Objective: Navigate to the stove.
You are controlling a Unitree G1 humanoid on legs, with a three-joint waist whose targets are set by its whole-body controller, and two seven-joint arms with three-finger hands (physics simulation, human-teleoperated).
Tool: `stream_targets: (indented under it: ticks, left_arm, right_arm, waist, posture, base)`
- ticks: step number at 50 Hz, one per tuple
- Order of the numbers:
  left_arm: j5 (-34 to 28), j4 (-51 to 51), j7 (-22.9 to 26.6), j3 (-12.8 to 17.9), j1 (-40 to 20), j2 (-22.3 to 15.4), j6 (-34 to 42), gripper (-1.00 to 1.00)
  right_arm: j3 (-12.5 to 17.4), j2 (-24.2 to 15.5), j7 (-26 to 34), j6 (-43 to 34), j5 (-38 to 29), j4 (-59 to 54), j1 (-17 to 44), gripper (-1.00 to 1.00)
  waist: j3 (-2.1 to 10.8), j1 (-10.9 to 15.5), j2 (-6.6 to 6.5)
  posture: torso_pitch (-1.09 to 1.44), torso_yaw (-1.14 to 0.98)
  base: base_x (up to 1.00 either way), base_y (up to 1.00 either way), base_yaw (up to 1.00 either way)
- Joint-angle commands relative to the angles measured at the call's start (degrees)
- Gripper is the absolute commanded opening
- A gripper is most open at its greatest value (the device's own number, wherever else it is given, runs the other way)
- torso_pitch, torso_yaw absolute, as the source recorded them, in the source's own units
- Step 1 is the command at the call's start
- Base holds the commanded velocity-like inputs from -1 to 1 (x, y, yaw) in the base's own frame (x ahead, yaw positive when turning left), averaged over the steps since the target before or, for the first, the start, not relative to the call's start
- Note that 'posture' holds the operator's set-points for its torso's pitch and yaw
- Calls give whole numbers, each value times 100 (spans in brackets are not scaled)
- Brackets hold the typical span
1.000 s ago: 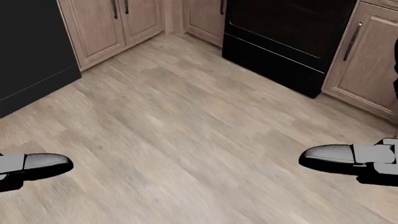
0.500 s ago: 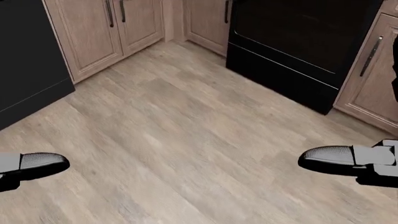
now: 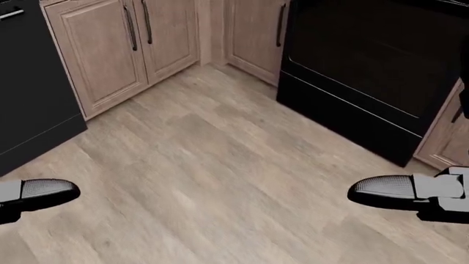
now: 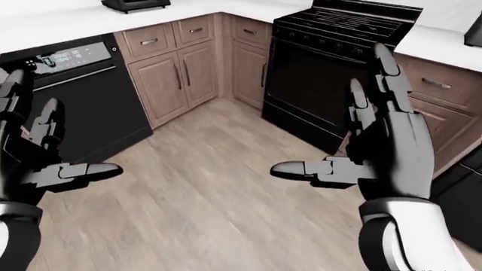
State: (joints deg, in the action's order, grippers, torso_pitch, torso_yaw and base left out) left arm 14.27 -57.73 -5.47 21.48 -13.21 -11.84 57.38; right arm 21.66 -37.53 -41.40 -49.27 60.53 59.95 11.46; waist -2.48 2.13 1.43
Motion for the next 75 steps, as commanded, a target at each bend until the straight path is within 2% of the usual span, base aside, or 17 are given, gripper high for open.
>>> stream_targets:
  ticks: [1,3,6,13,18,20,28,32,35,43,45,50,55,59,69,73,75]
  left_arm:
    - [5,-100,24,-9,-106,-20,-121,100]
    - [-11,-117,25,-20,-94,-12,-127,100]
    - [-39,-79,43,-34,-71,2,-189,100]
    - [-39,-101,53,-10,-64,15,-167,100]
    - [-22,-117,54,25,-79,4,-136,100]
    - [-31,-94,56,10,-61,7,-173,100]
    - [-19,-124,53,7,-68,3,-132,100]
    - [-23,-144,46,-21,-83,8,-102,100]
    - [-31,-117,53,-17,-98,3,-113,100]
    - [-58,-108,61,-56,-71,23,-139,100]
    - [-48,-120,74,-37,-72,24,-122,100]
    - [-63,-110,94,-39,-39,38,-156,100]
    - [-122,-113,111,-75,-9,53,-188,100]
    - [-123,-126,116,-42,-11,69,-195,100]
    - [-122,-119,106,-43,-32,65,-176,100]
    - [-120,-92,110,-43,-17,60,-213,100]
    - [-117,-83,115,-31,-12,56,-224,100]
  right_arm:
    - [110,-70,-7,109,-84,5,53,100]
    - [71,-76,7,142,-122,5,34,100]
    - [102,-81,19,140,-113,5,21,100]
    - [130,-83,37,161,-112,5,-12,100]
    - [148,-101,6,180,-79,5,-19,100]
    - [154,-103,-3,162,-67,5,5,100]
    - [134,-123,-33,170,-57,5,3,100]
    - [158,-109,-40,118,-38,5,37,100]
    - [143,-60,-24,65,-106,5,62,100]
    - [140,142,89,-230,-485,5,97,100]
    - [155,217,174,-248,-595,5,90,100]
    - [197,137,146,-110,-533,5,45,100]
    - [213,179,196,145,-379,5,-137,100]
    - [168,219,250,126,-476,5,-176,100]
    - [217,198,180,57,-464,5,-108,100]
    - [273,197,161,58,-413,5,-100,100]
    - [251,221,152,44,-443,5,-81,100]
  waist:
    - [69,-24,3]
    - [162,-45,283]
    - [-75,-112,300]
    - [-33,-276,28]
    - [138,-267,-410]
    - [-59,-215,-415]
    - [28,-37,-128]
    - [180,-43,312]
    - [-62,-120,311]
    - [-2,-239,1]
    - [75,-218,-280]
    - [-12,-174,-264]
    - [-9,-300,-105]
    - [85,-191,346]
    - [-85,-241,-82]
    - [15,-234,-453]
    - [-9,-208,-269]
  posture:
    - [0,0]
    - [0,0]
    - [0,0]
    - [0,0]
    - [0,0]
    - [0,0]
    - [0,0]
    - [0,0]
    - [0,0]
    - [0,0]
    - [0,0]
    - [0,0]
    - [0,0]
    - [0,0]
    - [0,0]
    - [0,0]
    - [0,0]
  base:
    - [38,0,0]
    - [38,0,0]
    - [38,0,0]
    - [38,0,0]
    - [38,0,0]
    - [39,0,0]
    - [39,0,0]
    - [38,0,0]
    - [38,0,0]
    - [15,0,0]
    - [0,0,0]
    - [0,0,0]
    - [0,0,-20]
    - [0,0,-100]
    - [0,0,-77]
    - [0,0,0]
    - [0,0,0]
